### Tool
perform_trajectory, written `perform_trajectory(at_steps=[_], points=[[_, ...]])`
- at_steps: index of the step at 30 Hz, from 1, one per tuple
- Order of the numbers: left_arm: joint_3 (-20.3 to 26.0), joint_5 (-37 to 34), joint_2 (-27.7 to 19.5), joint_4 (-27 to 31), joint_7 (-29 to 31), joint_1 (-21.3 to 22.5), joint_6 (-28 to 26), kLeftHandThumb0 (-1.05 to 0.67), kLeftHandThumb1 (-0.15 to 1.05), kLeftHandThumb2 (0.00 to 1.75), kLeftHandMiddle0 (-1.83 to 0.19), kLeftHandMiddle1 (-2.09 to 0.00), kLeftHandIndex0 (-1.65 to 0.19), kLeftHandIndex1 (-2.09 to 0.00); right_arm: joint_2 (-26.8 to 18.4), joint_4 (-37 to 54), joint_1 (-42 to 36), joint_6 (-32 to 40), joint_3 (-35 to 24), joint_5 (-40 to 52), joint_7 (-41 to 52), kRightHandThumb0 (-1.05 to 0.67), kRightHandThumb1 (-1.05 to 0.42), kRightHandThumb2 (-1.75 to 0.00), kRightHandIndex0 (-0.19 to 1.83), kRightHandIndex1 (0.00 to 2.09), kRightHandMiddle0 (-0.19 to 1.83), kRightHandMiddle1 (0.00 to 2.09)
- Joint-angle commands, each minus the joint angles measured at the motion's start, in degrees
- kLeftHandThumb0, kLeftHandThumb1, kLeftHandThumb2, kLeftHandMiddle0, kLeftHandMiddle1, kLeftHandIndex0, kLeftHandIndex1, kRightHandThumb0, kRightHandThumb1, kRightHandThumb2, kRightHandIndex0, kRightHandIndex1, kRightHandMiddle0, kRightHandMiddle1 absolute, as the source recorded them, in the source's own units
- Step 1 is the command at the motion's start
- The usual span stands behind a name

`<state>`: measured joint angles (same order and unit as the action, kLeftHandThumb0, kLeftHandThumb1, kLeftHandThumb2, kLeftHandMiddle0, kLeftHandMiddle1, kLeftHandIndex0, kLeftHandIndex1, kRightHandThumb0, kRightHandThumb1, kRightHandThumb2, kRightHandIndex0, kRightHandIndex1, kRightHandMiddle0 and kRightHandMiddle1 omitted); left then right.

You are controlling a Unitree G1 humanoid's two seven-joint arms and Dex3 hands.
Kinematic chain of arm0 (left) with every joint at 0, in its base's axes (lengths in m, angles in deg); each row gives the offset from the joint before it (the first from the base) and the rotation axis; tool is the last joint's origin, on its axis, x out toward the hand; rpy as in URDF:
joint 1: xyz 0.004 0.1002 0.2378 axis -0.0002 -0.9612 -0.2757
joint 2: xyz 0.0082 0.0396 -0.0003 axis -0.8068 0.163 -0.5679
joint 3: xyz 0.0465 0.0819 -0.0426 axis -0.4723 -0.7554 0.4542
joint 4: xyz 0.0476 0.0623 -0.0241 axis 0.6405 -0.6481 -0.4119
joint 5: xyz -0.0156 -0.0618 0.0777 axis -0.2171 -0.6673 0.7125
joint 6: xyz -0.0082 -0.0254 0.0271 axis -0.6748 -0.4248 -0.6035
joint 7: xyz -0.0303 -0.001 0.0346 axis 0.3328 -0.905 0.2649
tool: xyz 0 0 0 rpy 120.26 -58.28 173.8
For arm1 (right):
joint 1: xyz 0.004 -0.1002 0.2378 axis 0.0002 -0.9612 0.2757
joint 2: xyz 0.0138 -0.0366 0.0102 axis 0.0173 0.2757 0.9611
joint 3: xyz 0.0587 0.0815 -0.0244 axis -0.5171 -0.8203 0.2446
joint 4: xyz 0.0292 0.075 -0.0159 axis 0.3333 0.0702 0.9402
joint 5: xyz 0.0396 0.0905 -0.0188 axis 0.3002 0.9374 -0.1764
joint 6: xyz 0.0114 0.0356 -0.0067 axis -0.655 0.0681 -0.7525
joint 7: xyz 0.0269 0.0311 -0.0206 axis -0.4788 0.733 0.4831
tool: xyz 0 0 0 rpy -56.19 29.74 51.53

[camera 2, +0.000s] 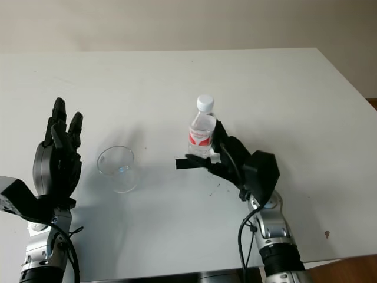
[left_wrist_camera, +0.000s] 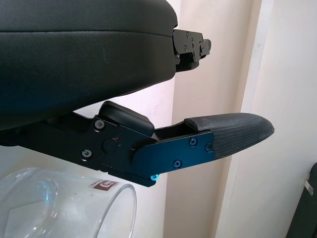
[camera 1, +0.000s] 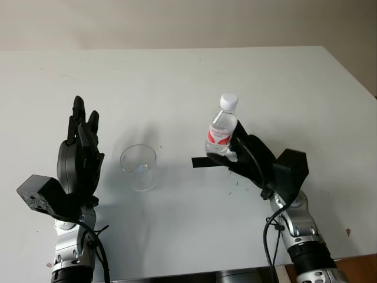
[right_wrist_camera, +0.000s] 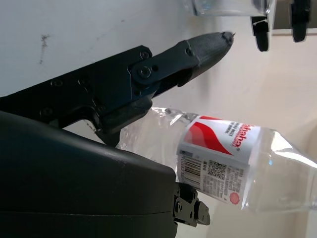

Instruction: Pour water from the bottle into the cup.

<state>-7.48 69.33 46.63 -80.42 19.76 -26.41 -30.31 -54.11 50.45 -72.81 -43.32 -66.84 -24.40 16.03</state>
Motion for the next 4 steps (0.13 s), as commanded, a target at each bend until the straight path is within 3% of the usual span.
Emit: perform_trajectory(at_steps=[1, 4], points=[[-0.17, 0.16, -0.01, 0.09, 0.02, 0.11, 0.20, -0.87, 1.05, 0.66, 0.19, -0.41, 0.04, 0.00, 0.38, -0.41, -2.07, -1.26, 0.76, -1.20, -1.48, -0.96, -0.94, -0.06, -0.19, 0.00, -0.19, 0.00], [-0.22, 0.08, 0.01, -0.03, 0.02, 0.15, 0.27, -0.87, 1.05, 0.66, 0.19, -0.42, 0.03, 0.00, 1.05, -0.12, -3.11, -3.23, 1.24, -2.50, -4.44, -0.95, -0.94, -0.06, -0.19, 0.00, -0.19, 0.00]])
